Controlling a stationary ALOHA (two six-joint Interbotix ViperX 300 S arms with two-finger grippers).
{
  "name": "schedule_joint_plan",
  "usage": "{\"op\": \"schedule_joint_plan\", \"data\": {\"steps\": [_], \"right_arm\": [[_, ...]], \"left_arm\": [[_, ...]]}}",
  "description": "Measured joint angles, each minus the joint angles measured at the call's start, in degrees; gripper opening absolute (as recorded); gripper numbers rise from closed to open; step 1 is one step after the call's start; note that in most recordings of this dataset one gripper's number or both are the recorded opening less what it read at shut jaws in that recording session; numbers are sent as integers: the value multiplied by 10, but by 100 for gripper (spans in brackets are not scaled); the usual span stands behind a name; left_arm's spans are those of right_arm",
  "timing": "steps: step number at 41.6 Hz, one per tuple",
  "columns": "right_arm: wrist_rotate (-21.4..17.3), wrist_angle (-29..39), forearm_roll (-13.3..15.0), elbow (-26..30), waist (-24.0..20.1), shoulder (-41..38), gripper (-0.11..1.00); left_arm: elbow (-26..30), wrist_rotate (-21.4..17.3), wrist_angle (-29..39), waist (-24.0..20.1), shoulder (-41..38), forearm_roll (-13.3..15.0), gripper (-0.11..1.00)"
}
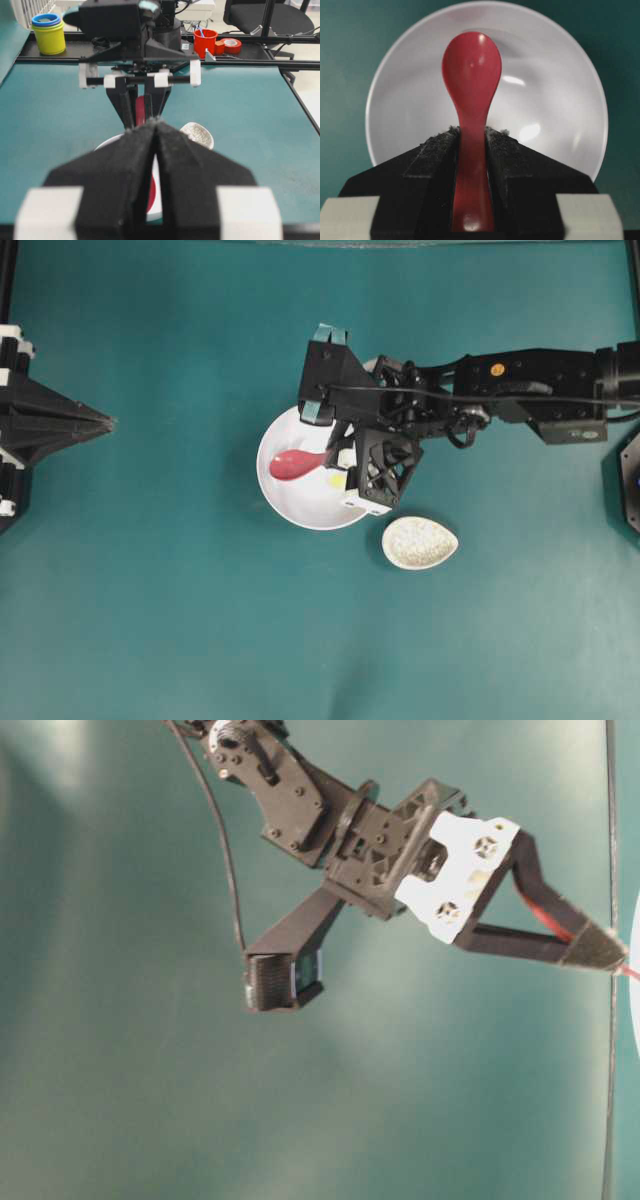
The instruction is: Scoop the yellow hexagonal prism block from the bowl with a spoon using the right arm.
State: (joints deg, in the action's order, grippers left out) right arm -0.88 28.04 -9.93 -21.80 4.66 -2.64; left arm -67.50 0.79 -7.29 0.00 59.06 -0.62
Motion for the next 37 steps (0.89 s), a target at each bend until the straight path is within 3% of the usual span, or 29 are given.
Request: {"op": "schedule_joint_plan", "data": {"steps": [15, 25, 37], "right_arm": [[-33, 18, -9, -9, 0, 112, 21], [-62, 70, -9, -44, 0, 166, 21], [-91, 161, -9, -47, 3, 170, 21]], "left_arm": [[0, 0, 0, 0, 0, 0, 0], [0, 0, -1, 0, -1, 1, 0], [0, 0, 0, 1, -2, 0, 0]]}}
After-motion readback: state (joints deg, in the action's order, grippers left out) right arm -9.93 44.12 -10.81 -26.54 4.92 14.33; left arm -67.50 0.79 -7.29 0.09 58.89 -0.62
